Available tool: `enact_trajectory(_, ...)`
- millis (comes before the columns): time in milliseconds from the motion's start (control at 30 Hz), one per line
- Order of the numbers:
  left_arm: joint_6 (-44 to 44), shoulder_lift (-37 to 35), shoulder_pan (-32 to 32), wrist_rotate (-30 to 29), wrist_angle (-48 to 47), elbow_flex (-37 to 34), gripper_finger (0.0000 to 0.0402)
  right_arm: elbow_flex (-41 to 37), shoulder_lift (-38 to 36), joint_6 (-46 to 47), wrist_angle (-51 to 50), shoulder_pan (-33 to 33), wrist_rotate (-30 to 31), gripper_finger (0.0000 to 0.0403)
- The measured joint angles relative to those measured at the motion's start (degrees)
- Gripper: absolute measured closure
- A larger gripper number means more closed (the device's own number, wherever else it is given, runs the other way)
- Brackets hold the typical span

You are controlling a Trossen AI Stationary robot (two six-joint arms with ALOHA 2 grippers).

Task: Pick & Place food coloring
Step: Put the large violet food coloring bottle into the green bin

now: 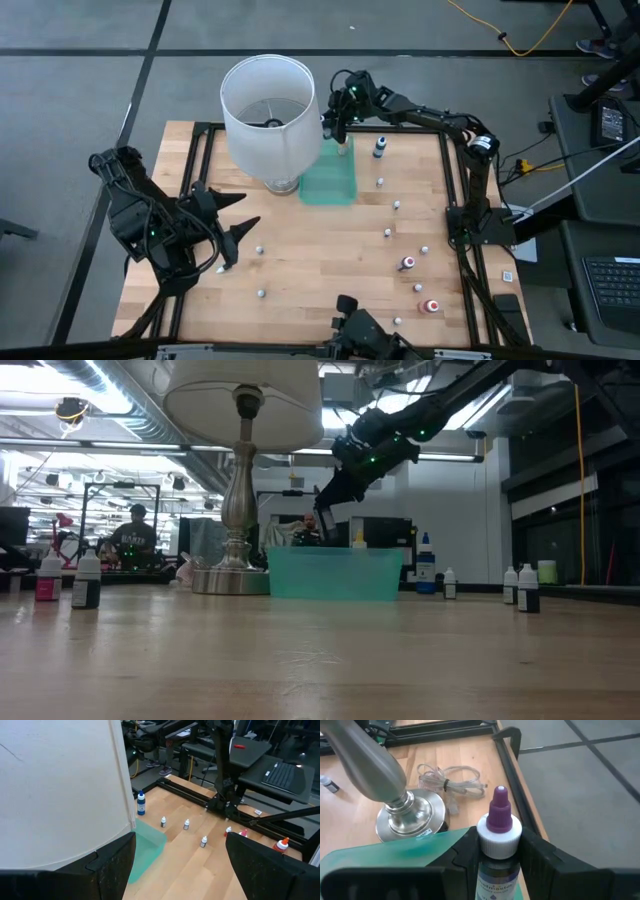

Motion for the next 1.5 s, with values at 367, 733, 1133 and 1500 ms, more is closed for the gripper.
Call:
enact_trajectory(367,-1.1,0.0,0.0,-0.1,0.0,0.0,0.01,-9.6,0.2,3.3,11.8,-0.5,-1.8,0.0288)
enact_trajectory(733,-1.9,0.0,0.0,-0.2,0.0,0.0,0.01,-16.4,0.2,4.3,20.8,-0.5,-1.8,0.0288)
enact_trajectory(1133,-1.9,0.0,0.0,-0.3,-0.1,0.0,0.01,-17.7,0.4,2.0,23.0,-0.5,-1.5,0.0287)
enact_trajectory(1500,-1.9,0.0,0.0,-0.3,-0.1,0.0,0.01,-21.3,0.7,1.7,28.3,-0.7,-2.5,0.0286)
